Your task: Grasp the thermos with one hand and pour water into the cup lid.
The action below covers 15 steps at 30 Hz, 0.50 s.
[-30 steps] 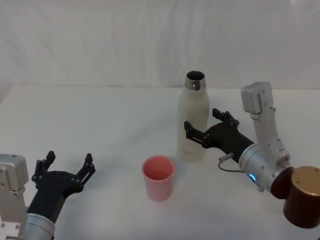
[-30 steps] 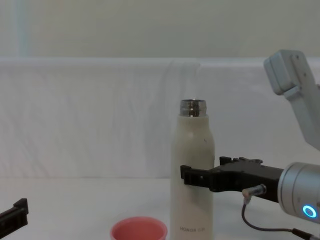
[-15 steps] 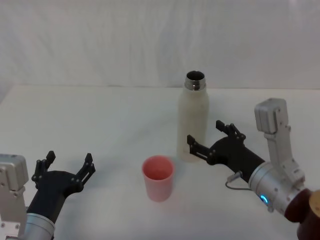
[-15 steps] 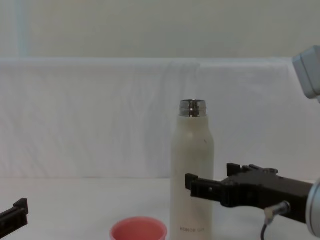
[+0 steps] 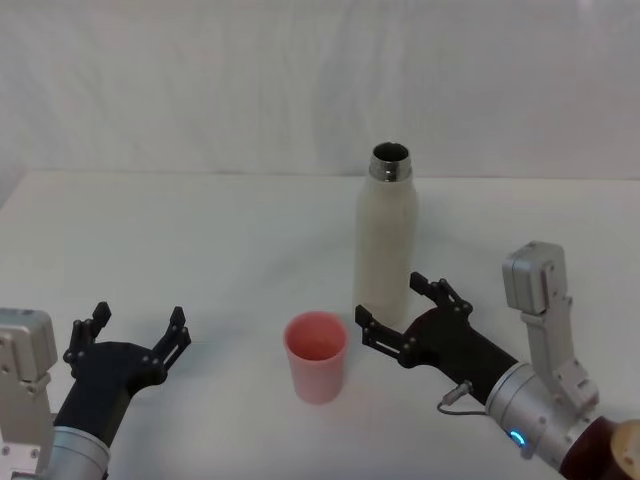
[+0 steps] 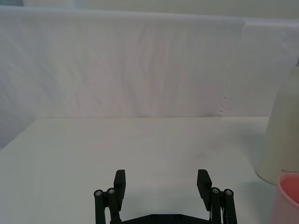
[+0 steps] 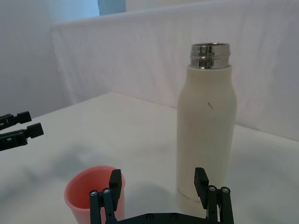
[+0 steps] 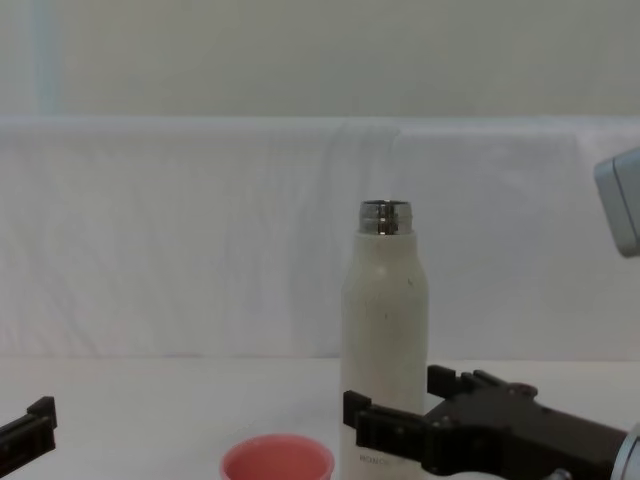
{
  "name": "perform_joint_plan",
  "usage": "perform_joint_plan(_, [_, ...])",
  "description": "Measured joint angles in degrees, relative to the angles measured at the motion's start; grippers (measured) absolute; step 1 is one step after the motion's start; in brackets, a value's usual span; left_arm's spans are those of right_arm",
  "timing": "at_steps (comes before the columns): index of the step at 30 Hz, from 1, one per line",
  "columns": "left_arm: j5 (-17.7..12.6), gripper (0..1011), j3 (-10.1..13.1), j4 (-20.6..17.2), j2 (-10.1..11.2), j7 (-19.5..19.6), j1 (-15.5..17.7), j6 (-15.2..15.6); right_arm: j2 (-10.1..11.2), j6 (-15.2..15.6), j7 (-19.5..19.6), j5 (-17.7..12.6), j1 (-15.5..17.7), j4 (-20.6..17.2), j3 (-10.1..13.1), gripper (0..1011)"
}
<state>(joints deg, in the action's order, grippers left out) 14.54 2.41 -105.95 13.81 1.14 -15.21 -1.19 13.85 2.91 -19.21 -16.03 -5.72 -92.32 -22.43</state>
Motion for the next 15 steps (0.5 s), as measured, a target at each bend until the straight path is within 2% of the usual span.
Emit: perform_joint_plan(15, [0.00, 1001, 0.00, 0.00, 0.00, 0.00, 0.00, 0.00, -1.05, -2.49, -0.53, -1.24, -1.11, 3.11, -1.11, 1003])
